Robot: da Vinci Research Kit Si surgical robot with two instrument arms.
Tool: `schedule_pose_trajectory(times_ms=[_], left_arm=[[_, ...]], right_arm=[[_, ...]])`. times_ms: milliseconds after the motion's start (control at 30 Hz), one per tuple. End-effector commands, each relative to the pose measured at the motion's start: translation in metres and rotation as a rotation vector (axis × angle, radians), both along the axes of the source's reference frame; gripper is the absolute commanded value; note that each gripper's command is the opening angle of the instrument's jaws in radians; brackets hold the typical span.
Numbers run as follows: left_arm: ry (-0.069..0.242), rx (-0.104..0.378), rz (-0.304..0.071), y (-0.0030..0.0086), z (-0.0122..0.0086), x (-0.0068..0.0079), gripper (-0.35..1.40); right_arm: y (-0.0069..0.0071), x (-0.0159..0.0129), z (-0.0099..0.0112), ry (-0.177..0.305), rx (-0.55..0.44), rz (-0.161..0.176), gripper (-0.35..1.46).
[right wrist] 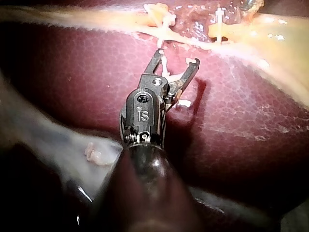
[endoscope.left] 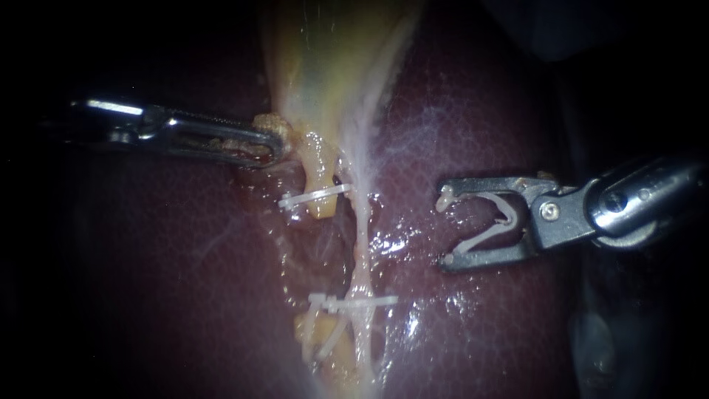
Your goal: Clipping second clip right tube
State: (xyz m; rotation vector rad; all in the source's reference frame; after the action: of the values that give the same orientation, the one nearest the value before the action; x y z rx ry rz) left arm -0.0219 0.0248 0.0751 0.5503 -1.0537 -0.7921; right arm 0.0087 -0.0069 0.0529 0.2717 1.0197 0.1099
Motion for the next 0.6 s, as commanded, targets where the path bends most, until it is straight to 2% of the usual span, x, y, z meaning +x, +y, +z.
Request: schedule_pose_trajectory(times_ms=[33, 200, 300, 367, 433, 533, 600], left_arm=[[-0.001, 0.000, 0.000, 0.0000, 0.0000, 0.0000, -0.35], [-0.004, 0.006, 0.002, 0.0003, -0.0013, 0.0011, -0.35], [0.005, 0.011, -0.013, 0.0016, -0.0034, 0.0025, -0.35], [0.000, 0.014, -0.035, 0.0027, -0.0050, 0.0036, -0.35], [-0.006, -0.005, -0.048, 0.0036, -0.0062, 0.0045, -0.35], [-0.004, -0.021, -0.053, 0.0042, -0.0070, 0.0053, -0.35], [0.001, -0.020, -0.059, 0.0042, -0.0070, 0.0056, -0.35]], right_arm=[[0.0000, 0.0000, 0.0000, 0.002, 0.001, -0.002, 0.50], [0.0000, 0.0000, 0.0000, 0.002, 0.001, -0.002, 0.50], [0.0000, 0.0000, 0.0000, 0.002, 0.001, -0.002, 0.50], [0.0000, 0.0000, 0.0000, 0.002, 0.001, -0.002, 0.50], [0.0000, 0.0000, 0.0000, 0.002, 0.001, -0.002, 0.50], [0.0000, 0.0000, 0.0000, 0.003, 0.003, -0.004, 0.50], [0.0000, 0.0000, 0.0000, 0.004, -0.003, -0.007, 0.50]])
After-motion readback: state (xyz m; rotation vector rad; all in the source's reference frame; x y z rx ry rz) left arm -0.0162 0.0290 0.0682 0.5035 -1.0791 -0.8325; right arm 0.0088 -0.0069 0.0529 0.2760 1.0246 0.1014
